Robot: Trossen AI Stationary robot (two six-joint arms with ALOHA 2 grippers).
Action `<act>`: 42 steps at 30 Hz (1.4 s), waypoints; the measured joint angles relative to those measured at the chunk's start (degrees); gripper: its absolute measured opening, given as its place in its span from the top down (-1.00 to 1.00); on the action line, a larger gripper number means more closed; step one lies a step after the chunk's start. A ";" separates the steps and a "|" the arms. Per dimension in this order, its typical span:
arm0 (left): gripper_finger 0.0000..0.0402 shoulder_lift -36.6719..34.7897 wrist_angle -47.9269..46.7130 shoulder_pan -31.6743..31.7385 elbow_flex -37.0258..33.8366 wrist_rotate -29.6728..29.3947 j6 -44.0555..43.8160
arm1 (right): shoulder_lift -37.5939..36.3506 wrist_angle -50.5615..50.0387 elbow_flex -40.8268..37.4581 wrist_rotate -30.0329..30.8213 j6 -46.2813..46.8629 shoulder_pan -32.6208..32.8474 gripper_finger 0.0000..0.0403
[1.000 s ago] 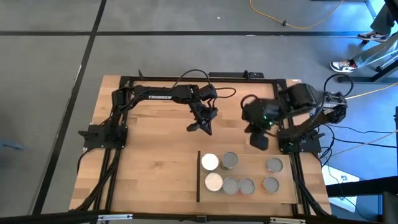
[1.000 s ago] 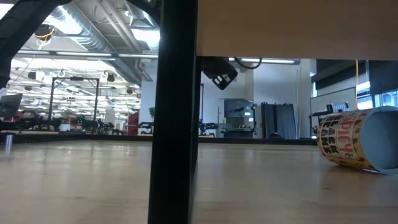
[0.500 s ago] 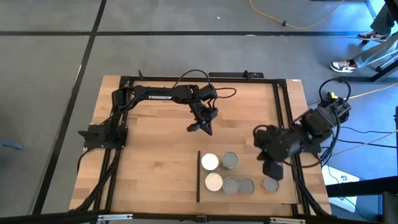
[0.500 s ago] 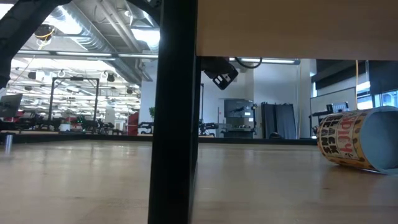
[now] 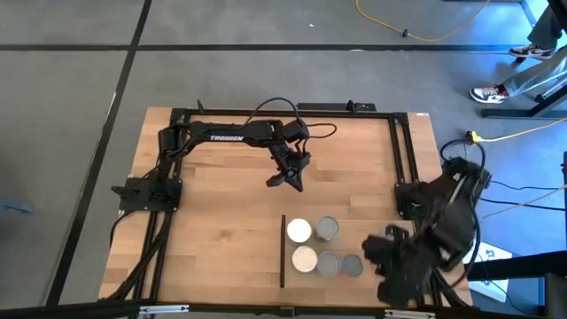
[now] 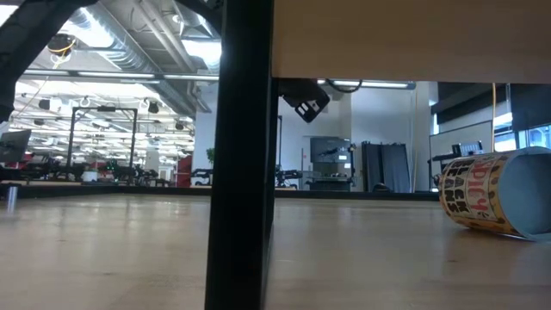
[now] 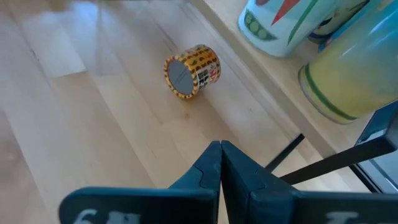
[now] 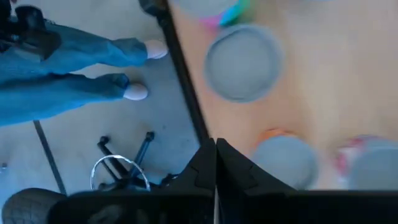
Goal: Pick and place cans onto a shelf
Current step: Adjust the shelf
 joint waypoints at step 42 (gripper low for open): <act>1.00 -10.38 -32.10 -8.36 41.92 -21.22 -4.44 | 21.26 8.76 -0.02 10.61 20.01 7.79 0.98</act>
